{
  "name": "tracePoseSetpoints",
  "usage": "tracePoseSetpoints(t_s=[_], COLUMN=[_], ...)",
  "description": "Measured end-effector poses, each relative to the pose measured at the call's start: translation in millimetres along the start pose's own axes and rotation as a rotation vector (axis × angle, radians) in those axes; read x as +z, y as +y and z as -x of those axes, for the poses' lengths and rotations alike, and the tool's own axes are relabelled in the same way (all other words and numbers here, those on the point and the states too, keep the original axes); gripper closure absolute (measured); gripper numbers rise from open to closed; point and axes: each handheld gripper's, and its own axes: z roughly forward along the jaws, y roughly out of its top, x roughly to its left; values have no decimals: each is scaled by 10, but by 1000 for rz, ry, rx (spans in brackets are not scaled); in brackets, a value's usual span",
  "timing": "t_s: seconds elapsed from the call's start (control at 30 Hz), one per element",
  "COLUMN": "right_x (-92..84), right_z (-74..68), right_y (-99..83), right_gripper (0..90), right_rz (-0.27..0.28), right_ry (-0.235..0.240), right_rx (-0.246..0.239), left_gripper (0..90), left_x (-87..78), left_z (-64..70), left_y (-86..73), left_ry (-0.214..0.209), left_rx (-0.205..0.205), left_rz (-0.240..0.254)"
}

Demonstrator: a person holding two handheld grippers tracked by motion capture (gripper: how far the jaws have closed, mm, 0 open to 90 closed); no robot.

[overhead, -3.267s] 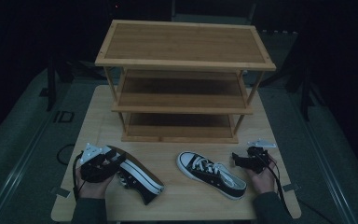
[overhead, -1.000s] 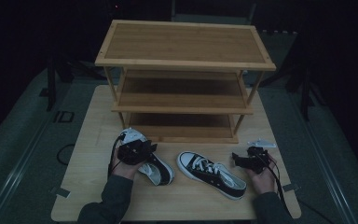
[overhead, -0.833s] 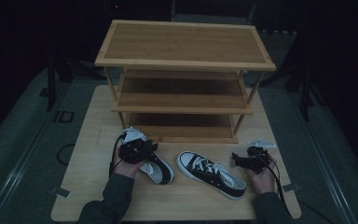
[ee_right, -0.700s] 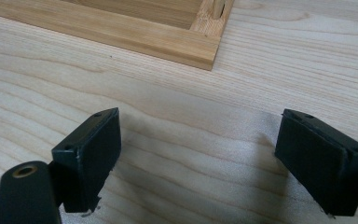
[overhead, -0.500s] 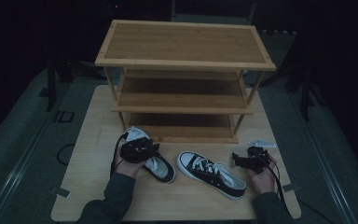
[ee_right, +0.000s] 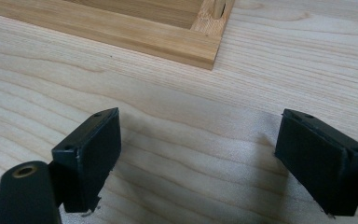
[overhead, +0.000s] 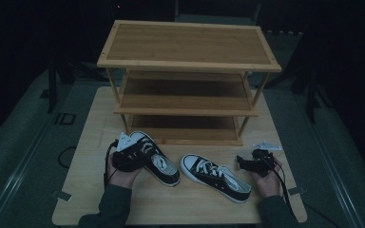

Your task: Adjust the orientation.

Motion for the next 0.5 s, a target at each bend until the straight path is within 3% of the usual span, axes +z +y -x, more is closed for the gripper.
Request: tracePoseSetpoints(t_s=[0.07, 0.23, 0.5], right_x=[0, 0, 0], right_z=[0, 0, 0], right_y=[0, 0, 0], right_gripper=[138, 138, 138], right_rz=[0, 0, 0], right_ry=[0, 0, 0], right_rx=[0, 0, 0], left_gripper=[394, 352, 576], left_x=[4, 68, 96], left_z=[26, 75, 119], left_y=[-83, -261, -291], left_ry=[27, 39, 11], left_rx=[9, -19, -49], left_rz=[-19, -68, -71])
